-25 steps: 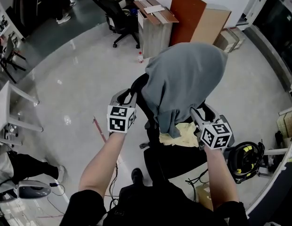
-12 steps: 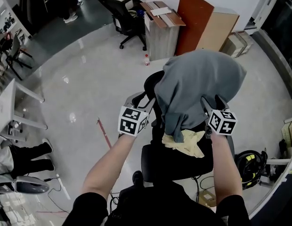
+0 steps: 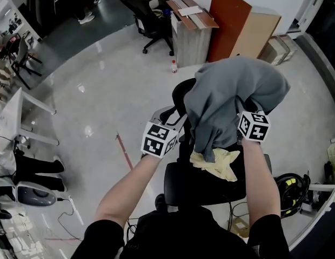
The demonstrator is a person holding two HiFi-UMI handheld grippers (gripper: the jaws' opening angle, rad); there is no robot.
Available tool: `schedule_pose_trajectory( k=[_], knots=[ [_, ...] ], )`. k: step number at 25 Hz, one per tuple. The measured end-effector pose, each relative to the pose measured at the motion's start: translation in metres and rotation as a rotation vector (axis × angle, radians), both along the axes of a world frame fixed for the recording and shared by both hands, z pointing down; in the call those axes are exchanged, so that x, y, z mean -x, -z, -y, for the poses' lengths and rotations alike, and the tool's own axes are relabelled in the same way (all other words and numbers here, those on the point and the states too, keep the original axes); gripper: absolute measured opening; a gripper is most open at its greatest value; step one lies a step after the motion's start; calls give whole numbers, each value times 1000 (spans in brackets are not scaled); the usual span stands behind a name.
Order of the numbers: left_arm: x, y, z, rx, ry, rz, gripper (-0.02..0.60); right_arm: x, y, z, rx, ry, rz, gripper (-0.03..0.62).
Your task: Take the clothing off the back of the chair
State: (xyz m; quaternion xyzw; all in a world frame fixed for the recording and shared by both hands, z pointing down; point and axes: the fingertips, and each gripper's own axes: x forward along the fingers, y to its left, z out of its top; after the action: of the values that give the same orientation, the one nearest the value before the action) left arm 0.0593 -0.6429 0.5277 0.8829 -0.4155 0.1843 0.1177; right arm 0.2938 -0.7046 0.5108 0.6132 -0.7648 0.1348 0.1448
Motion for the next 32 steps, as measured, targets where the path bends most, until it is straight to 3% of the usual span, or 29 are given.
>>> schedule_pose_trajectory(
  k=[2, 3, 20, 32],
  knots=[
    [-4, 3, -3, -5, -17, -1, 164, 5, 6, -6, -18, 11, 2, 56],
    [-6, 5, -4, -10, -25, 0, 164, 8, 9, -10, -26, 18, 4, 36],
    [-21, 37, -87, -92, -193, -5, 183, 68, 90, -145, -190, 137, 64, 29],
    [26, 70, -153, -165, -220, 18, 197, 130, 108, -237, -216, 198, 127, 28]
  ],
)
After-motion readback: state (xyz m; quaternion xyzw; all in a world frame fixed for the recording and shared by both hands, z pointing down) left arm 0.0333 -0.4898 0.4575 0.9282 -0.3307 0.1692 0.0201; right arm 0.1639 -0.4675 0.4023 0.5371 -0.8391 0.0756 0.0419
